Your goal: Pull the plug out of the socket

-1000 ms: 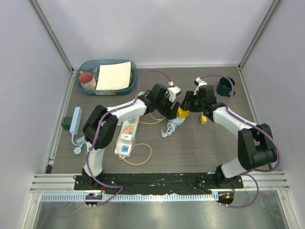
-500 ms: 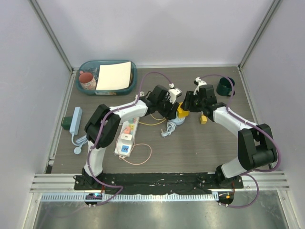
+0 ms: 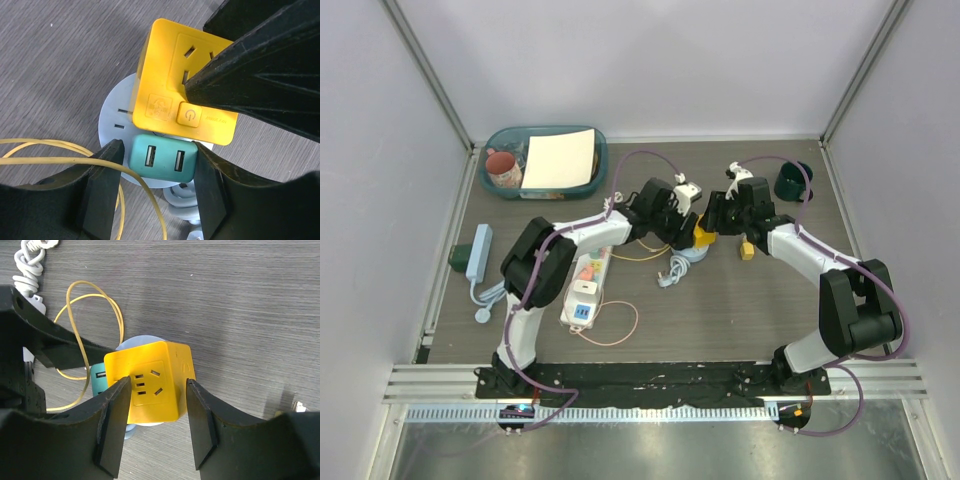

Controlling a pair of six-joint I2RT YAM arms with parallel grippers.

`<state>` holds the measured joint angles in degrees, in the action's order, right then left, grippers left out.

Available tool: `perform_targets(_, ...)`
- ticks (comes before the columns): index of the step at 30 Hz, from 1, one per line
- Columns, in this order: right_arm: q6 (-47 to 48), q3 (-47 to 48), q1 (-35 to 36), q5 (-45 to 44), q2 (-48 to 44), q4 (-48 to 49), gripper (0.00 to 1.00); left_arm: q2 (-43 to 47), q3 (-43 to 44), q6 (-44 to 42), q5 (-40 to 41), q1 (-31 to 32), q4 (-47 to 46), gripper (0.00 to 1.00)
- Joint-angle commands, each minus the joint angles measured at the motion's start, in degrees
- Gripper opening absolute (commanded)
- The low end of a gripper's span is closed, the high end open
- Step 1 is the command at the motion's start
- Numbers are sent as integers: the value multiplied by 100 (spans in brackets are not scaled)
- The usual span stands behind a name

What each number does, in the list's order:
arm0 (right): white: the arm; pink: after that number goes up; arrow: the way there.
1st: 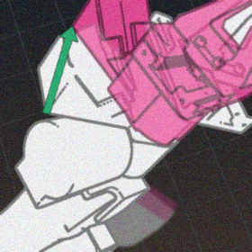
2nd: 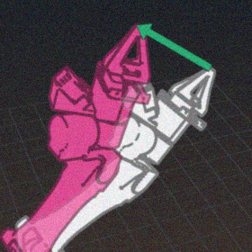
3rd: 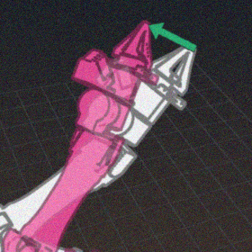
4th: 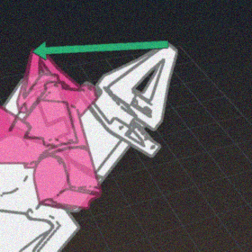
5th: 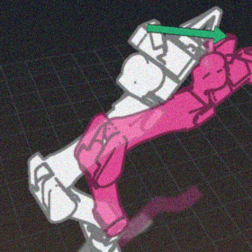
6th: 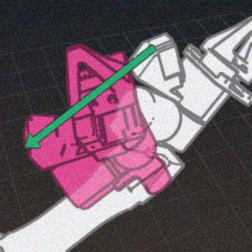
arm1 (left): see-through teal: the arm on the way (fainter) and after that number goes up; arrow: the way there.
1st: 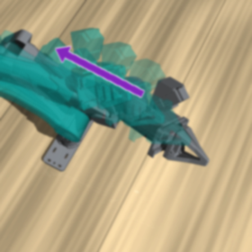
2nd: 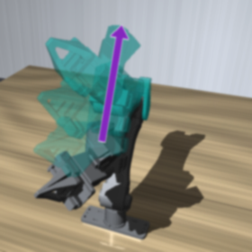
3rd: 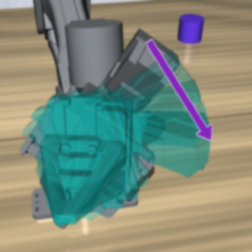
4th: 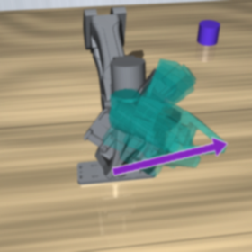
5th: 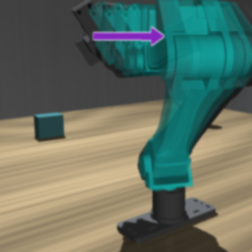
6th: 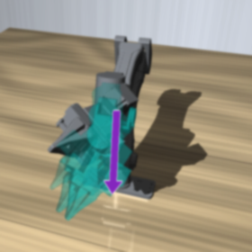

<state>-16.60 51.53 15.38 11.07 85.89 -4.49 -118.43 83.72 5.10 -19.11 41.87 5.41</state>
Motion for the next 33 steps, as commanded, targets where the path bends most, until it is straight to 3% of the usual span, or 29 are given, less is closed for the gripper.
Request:
perform_targets(1,166,-125,53,246,112,-482,54,-84,65,61,-136,-38,-391,52)
perform_targets(3,166,-125,44,229,121,-509,54,-57,-5,70,-180,-29,-479,37)
perform_targets(4,166,-134,53,229,139,-518,54,12,-31,61,-154,-29,-506,20)
perform_targets(7,236,-152,88,45,200,-596,54,171,-145,0,-14,-29,-515,0)
perform_targets(15,342,-327,343,-553,482,-799,52,654,-426,-186,206,-91,-515,0)
perform_targets(19,386,-266,361,-782,455,-887,52,681,-805,-10,241,-91,-988,0)
perform_targets(25,473,-283,484,-1045,446,-931,52,522,100,122,444,-170,-559,0)
perform_targets(33,491,-231,528,-1318,543,-966,51,831,-1226,281,408,-179,-1463,0)
